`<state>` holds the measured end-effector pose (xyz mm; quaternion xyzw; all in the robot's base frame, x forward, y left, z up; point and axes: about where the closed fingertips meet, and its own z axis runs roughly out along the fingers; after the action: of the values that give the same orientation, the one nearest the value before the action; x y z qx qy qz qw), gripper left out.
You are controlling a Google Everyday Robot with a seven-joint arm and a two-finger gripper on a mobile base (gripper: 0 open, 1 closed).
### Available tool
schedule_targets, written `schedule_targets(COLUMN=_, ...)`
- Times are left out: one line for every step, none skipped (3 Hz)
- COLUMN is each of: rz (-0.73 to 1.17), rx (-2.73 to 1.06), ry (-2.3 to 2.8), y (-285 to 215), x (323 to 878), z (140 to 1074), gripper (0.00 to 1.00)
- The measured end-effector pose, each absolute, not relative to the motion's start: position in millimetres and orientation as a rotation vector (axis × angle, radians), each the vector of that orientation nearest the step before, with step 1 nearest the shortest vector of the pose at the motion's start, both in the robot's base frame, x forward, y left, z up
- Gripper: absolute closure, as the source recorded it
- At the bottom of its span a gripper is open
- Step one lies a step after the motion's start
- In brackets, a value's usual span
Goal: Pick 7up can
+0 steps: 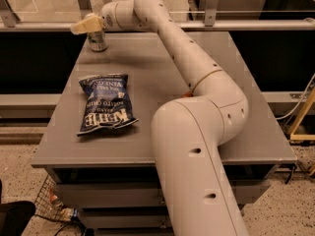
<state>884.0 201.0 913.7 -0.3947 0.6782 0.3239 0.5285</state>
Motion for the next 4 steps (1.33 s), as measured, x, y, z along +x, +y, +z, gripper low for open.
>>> schedule_targets(rz=0.78, rx=-0.948, ry=1.641, y=209.3, x=887.0, z=901.9, gripper=0.0)
schedule_targets(rz=0.788, rx=-0.957, ry=1.64, y=218.1, x=885.3, z=899.7, gripper=0.17)
schedule_targets(rz=0.788, rx=-0.955, ry=1.644, y=216.9, x=885.7, z=897.6, gripper=0.41)
schedule_targets(rz=0.79, rx=-0.956, ry=1.646, y=218.3, x=885.5, z=895.5, gripper=0.64)
